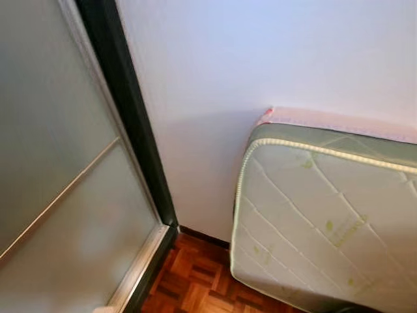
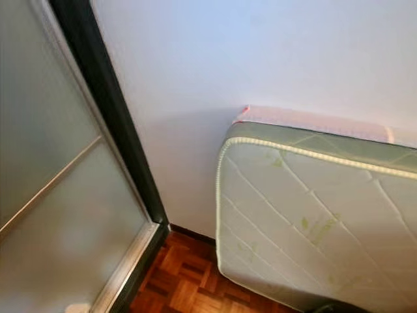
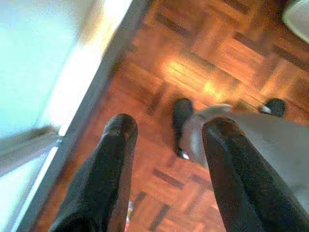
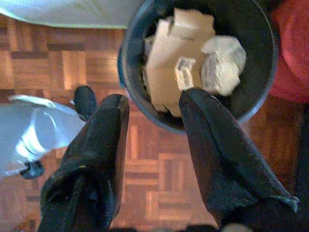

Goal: Clean up the room

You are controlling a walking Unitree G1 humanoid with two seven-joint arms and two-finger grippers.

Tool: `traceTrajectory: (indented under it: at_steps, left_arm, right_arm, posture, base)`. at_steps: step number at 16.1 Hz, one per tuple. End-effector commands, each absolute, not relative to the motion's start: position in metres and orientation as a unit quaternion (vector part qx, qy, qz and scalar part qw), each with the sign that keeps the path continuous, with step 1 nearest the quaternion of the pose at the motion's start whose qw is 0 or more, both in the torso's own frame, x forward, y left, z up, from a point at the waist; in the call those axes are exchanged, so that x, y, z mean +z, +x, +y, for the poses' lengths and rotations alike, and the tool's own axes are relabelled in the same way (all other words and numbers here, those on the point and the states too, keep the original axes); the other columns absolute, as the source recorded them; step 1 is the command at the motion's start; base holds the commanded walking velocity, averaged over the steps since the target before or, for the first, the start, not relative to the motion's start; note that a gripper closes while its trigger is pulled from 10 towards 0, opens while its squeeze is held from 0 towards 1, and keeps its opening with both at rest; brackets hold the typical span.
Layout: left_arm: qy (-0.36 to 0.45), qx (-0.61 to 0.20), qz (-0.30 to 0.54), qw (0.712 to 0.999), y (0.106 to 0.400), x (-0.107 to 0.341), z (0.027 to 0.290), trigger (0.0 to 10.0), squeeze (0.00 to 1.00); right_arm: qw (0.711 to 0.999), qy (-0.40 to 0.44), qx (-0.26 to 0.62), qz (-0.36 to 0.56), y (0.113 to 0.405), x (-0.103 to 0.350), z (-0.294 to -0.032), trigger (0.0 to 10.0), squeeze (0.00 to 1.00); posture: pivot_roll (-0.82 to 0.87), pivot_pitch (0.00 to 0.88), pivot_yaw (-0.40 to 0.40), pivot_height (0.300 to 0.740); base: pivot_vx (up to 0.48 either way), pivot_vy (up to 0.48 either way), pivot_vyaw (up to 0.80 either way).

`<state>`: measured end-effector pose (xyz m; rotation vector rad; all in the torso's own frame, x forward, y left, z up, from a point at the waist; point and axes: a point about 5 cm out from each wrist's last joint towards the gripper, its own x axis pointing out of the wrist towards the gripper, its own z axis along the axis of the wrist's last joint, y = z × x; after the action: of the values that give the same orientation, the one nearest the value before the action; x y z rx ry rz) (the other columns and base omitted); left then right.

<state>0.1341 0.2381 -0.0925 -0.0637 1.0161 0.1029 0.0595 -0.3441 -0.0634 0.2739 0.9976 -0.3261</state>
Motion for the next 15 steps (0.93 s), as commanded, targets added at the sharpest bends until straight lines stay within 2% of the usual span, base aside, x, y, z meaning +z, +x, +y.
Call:
traceTrajectory:
  at_steps: [1, 3, 6, 9, 12, 13, 15]
  left_arm:
    - [-0.028, 0.055, 0.489, 0.870, 0.129, -0.093, 0.244, 10.0, 0.00]
    - [-0.011, 0.076, 0.472, 0.878, 0.134, -0.084, 0.266, 10.0, 0.00]
    - [-0.005, 0.089, 0.455, 0.886, 0.146, -0.077, 0.272, 10.0, 0.00]
    - [0.008, 0.090, 0.435, 0.896, 0.168, -0.071, 0.265, 10.0, 0.00]
    - [0.001, 0.095, 0.400, 0.912, 0.188, -0.064, 0.255, 10.0, 0.00]
    - [-0.014, 0.095, 0.373, 0.923, 0.198, -0.059, 0.252, 10.0, 0.00]
    - [-0.021, 0.085, 0.306, 0.948, 0.220, -0.044, 0.247, 10.0, 0.00]
  right_arm:
    - [0.858, 0.142, -0.161, 0.467, 0.059, -0.064, -0.343, 10.0, 0.00]
    - [0.862, 0.159, -0.164, 0.453, 0.060, -0.064, -0.341, 10.0, 0.00]
    - [0.864, 0.173, -0.160, 0.446, 0.061, -0.066, -0.337, 10.0, 0.00]
    - [0.864, 0.186, -0.152, 0.442, 0.061, -0.068, -0.332, 10.0, 0.00]
    - [0.877, 0.159, -0.160, 0.424, 0.065, -0.065, -0.336, 10.0, 0.00]
    - [0.885, 0.106, -0.176, 0.417, 0.067, -0.061, -0.343, 10.0, 0.00]
    - [0.899, 0.133, -0.214, 0.360, 0.071, -0.056, -0.347, 10.0, 0.00]
  posture:
    - [0.04, 0.043, -0.008, 0.740]
    - [0.05, 0.050, 0.015, 0.740]
    - [0.06, 0.053, 0.035, 0.740]
    - [0.06, 0.057, 0.057, 0.740]
    - [0.05, 0.063, 0.056, 0.740]
    - [0.04, 0.064, 0.053, 0.740]
    - [0.04, 0.061, 0.049, 0.740]
  base:
    - [0.000, 0.000, 0.00]
    - [0.000, 0.000, 0.00]
    - [0.000, 0.000, 0.00]
    - [0.000, 0.000, 0.00]
    - [0.000, 0.000, 0.00]
    - [0.000, 0.000, 0.00]
    - [0.000, 0.000, 0.00]
